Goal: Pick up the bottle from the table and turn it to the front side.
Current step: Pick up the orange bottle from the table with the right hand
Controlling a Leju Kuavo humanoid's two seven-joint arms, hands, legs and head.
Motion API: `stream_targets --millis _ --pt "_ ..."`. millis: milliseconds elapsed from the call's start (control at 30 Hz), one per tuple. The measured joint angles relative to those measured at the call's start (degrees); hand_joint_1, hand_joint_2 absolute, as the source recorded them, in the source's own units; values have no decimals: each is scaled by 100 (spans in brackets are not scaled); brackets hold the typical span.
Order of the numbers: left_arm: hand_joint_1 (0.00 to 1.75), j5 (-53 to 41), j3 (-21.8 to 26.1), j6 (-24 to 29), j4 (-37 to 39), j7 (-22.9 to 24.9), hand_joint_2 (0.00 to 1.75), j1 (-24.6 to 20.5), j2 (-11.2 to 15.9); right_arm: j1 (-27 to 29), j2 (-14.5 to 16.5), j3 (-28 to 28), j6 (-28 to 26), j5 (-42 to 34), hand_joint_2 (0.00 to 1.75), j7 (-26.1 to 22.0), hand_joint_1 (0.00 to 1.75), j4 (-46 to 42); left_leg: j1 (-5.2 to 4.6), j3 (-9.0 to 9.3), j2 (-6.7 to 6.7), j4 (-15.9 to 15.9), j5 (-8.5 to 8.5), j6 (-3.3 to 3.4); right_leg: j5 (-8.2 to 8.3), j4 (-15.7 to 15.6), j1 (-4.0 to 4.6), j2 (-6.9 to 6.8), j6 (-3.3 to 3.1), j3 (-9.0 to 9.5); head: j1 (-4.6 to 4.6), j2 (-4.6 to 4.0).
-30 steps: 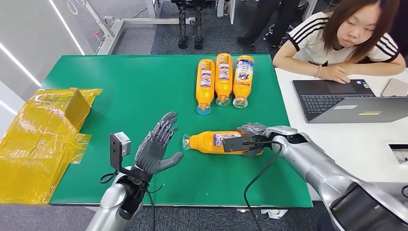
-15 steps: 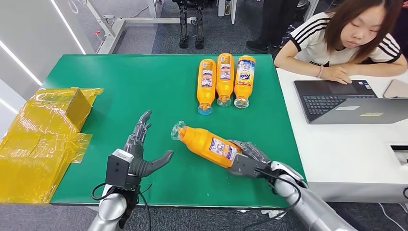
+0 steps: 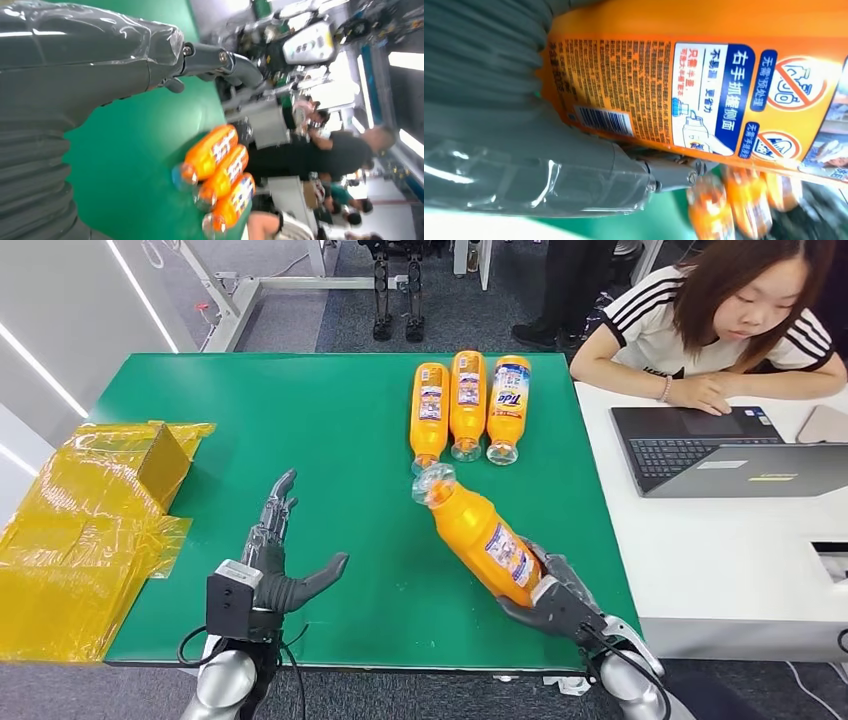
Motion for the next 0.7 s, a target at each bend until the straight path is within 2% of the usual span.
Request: stream_targets --millis 100,300,500,700 --pt "0 785 5 -978 14 157 175 -42 2 154 290 -403 -97 -182 175 -389 175 -392 0 3 6 0 1 -1 0 0 0 5 0 -1 -1 0" --pt "0 1866 0 -2130 497 505 175 -841 -125 -167 692 -252 -145 -321 175 -617 175 -409 1 4 11 0 9 -6 10 5 1 9 -7 -2 -1 0" --pt "0 2065 -66 -2315 1001 691 175 -1680 -302 -654 1118 181 -142 -312 175 -489 175 -147 1 7 16 1 17 -6 15 7 1 14 -10 -2 -1 0" --pt "0 1947 -159 -2221 1229 812 175 -2224 -383 -1004 1404 475 -91 -274 175 -366 175 237 1 5 15 1 16 -6 15 7 1 15 -10 -4 -1 0"
